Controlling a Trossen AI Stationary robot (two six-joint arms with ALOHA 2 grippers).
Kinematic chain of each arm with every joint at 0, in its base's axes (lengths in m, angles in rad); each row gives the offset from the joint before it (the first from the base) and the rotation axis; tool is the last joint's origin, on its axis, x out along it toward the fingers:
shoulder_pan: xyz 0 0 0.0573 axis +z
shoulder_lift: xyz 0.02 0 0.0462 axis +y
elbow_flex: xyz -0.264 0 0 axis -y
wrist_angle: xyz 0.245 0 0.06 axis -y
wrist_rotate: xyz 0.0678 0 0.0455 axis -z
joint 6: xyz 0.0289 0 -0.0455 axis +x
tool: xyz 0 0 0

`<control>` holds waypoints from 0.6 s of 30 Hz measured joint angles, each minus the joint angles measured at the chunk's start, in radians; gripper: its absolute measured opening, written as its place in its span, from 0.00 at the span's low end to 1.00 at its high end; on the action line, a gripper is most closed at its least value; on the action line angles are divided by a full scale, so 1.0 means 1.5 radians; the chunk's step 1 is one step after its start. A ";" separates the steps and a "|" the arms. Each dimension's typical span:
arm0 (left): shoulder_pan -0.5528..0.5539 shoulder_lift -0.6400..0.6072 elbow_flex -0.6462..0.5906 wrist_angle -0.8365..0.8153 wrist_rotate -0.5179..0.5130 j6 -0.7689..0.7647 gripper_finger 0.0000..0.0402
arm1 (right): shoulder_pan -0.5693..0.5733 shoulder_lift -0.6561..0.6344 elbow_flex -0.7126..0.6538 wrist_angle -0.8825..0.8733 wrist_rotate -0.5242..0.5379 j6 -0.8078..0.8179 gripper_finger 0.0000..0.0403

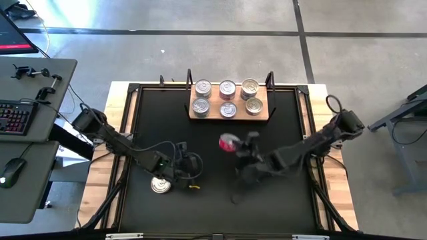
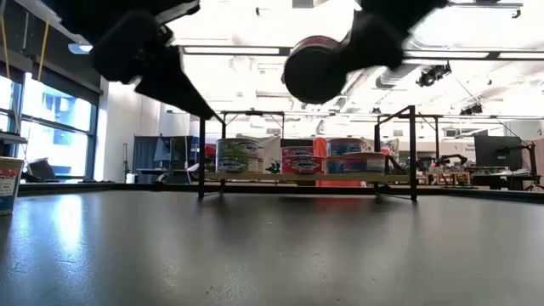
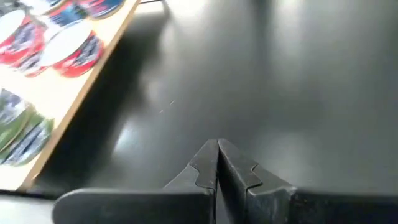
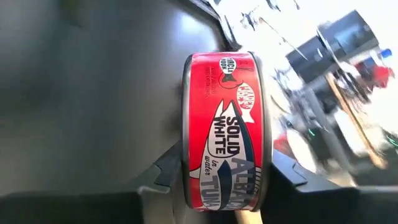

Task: Stack canned seafood by type on shelf
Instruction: Stack the red tuna can on top of the red tuna can on the shelf

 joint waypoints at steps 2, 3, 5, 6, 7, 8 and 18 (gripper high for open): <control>-0.012 0.000 0.000 -0.021 -0.023 -0.015 0.00 | -0.045 0.006 0.051 -0.053 0.000 0.039 0.30; -0.017 0.001 0.000 -0.024 -0.028 -0.017 0.00 | -0.069 0.009 0.072 -0.060 -0.001 0.055 0.30; -0.028 0.001 0.000 -0.041 -0.034 -0.034 0.00 | -0.112 0.021 0.099 -0.073 0.000 0.044 0.30; -0.032 0.001 0.000 -0.046 -0.036 -0.045 0.00 | -0.131 0.028 0.104 -0.074 0.000 0.017 0.30; -0.036 0.001 0.000 -0.051 -0.037 -0.057 0.00 | -0.150 0.038 0.106 -0.071 -0.002 -0.015 0.30; -0.041 0.001 0.000 -0.061 -0.040 -0.067 0.00 | -0.169 0.047 0.106 -0.064 -0.006 -0.043 0.30; -0.094 0.002 -0.017 -0.080 -0.129 -0.121 0.00 | -0.289 0.131 0.108 -0.047 -0.049 -0.162 0.30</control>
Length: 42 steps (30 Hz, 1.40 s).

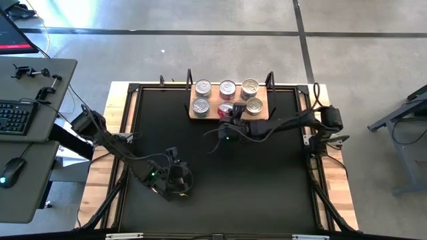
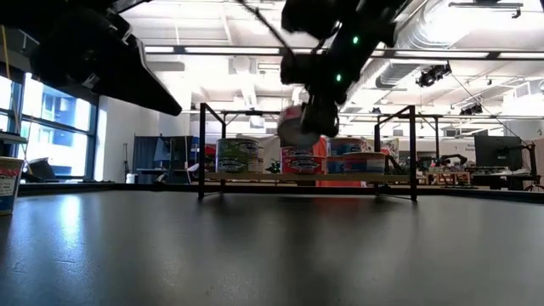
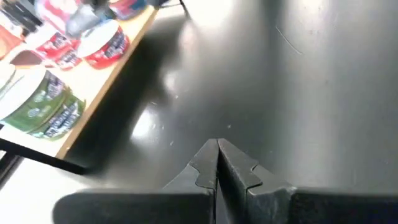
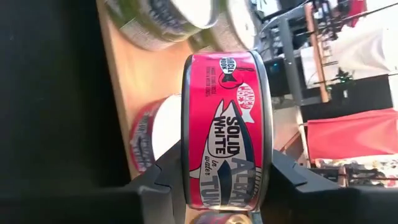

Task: Stack canned seafood by type on shelf
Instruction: Stack the red tuna can on top of the red tuna can on the shelf

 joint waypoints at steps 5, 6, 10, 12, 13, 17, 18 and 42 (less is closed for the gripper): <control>-0.009 0.000 -0.014 0.008 -0.016 -0.025 0.00 | -0.022 0.038 0.000 -0.014 0.025 -0.004 0.30; -0.010 0.000 -0.015 0.008 -0.016 -0.028 0.00 | -0.024 0.042 0.000 -0.012 0.026 -0.012 0.30; -0.010 0.000 -0.015 0.010 -0.016 -0.033 0.00 | -0.029 0.050 0.000 -0.010 0.028 -0.014 0.30; -0.010 0.000 -0.015 0.011 -0.016 -0.033 0.00 | -0.032 0.050 0.000 -0.010 0.027 -0.013 0.32; -0.010 0.000 -0.015 0.013 -0.016 -0.033 0.00 | -0.033 0.050 0.000 -0.010 0.027 -0.013 0.35; -0.010 0.000 -0.015 0.020 -0.016 -0.033 0.00 | -0.033 0.051 0.000 -0.012 0.009 -0.018 0.49; -0.010 0.000 -0.015 0.020 -0.016 -0.033 0.00 | -0.032 0.051 0.000 -0.011 0.006 -0.023 0.51; -0.009 0.001 -0.015 0.021 -0.015 -0.033 0.00 | -0.030 0.051 0.068 -0.169 -0.017 -0.029 0.71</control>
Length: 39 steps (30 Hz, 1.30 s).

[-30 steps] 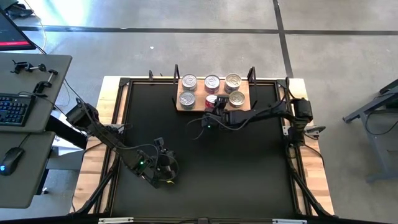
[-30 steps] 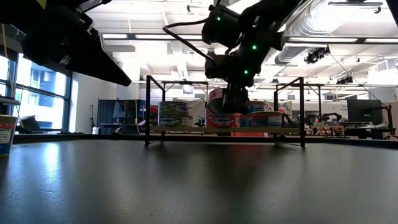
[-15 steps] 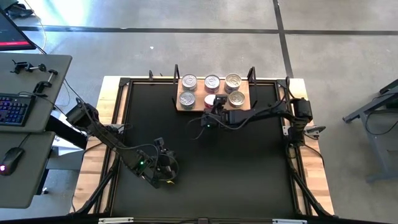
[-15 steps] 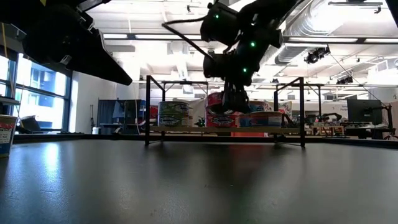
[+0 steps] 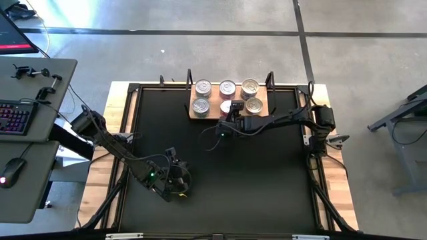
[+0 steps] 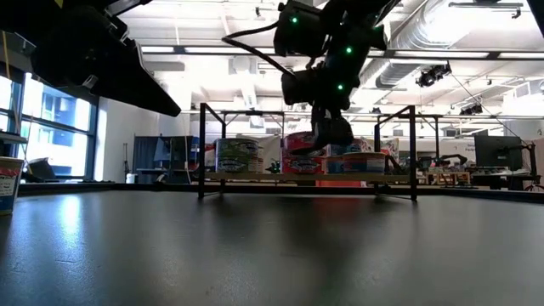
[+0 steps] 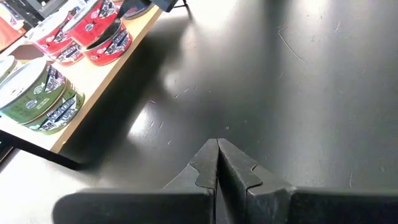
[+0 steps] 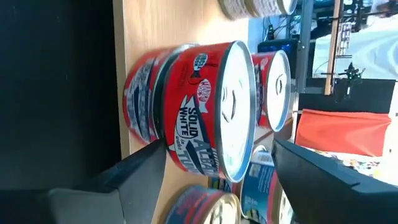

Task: Stack canned seafood by type on shelf
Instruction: Stack the red tuna can on top of the red tuna can on the shelf, then stack the blue tuna can on top of the blue tuna can on the shelf

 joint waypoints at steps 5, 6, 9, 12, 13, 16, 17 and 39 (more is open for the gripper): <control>0.001 0.000 0.000 0.002 0.000 0.000 0.00 | 0.019 -0.004 0.015 -0.054 0.001 0.058 0.71; 0.001 0.000 0.000 0.002 0.000 0.000 0.00 | 0.022 -0.007 0.015 -0.059 0.000 0.067 0.71; 0.001 0.000 0.000 0.003 0.000 0.000 0.00 | 0.029 -0.015 0.016 -0.084 -0.006 0.100 0.71; 0.001 0.000 0.000 0.004 0.001 -0.001 0.00 | 0.041 -0.031 0.016 -0.126 -0.031 0.147 0.71; 0.001 0.000 0.000 0.004 0.001 -0.001 0.00 | 0.049 -0.038 0.016 -0.142 -0.052 0.165 0.71; 0.000 0.000 0.000 0.004 0.002 -0.002 0.00 | 0.079 -0.070 0.006 -0.166 -0.187 0.180 0.68; 0.000 0.000 0.000 0.004 0.002 -0.008 0.00 | 0.090 -0.085 -0.011 -0.147 -0.257 0.162 0.67; -0.120 -0.001 0.153 -0.391 0.312 -0.351 0.00 | 0.393 -0.102 -0.489 0.855 -0.227 0.371 0.59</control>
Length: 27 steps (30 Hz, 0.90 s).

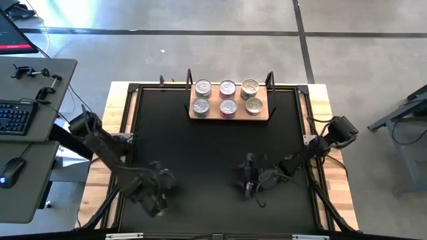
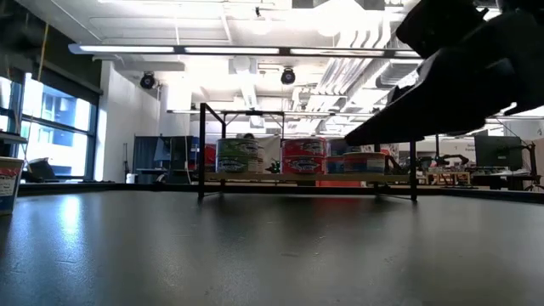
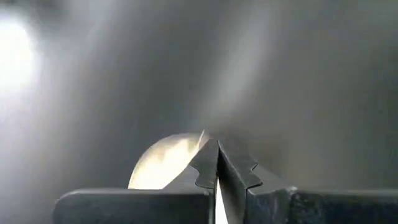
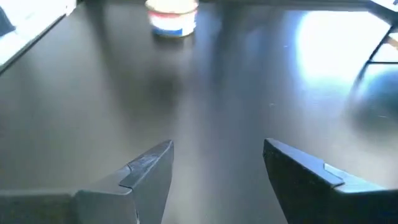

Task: Stack canned seafood by type on shelf
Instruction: Stack the blue tuna can on top of the blue tuna can on the shelf

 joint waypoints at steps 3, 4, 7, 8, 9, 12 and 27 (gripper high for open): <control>-0.044 0.000 0.008 -0.129 0.079 -0.226 0.00 | -0.007 0.000 -0.004 0.006 0.027 0.006 0.59; -0.056 0.001 0.008 -0.149 0.108 -0.281 0.00 | -0.011 0.000 -0.004 0.006 0.031 0.005 0.59; -0.085 0.011 -0.009 -0.143 0.192 -0.382 0.00 | -0.025 0.000 -0.004 0.013 0.037 0.001 0.59; -0.093 0.015 -0.017 -0.126 0.208 -0.400 0.00 | -0.029 0.000 -0.004 0.015 0.037 0.001 0.59; -0.096 0.019 -0.027 -0.102 0.218 -0.409 0.00 | -0.033 0.000 -0.004 0.016 0.037 0.001 0.59; -0.089 0.034 -0.068 0.033 0.203 -0.384 0.00 | -0.042 0.000 -0.004 0.016 0.037 0.002 0.59; 0.078 0.091 -0.038 0.355 0.032 0.204 0.00 | -0.050 0.000 -0.004 0.016 0.029 0.027 0.59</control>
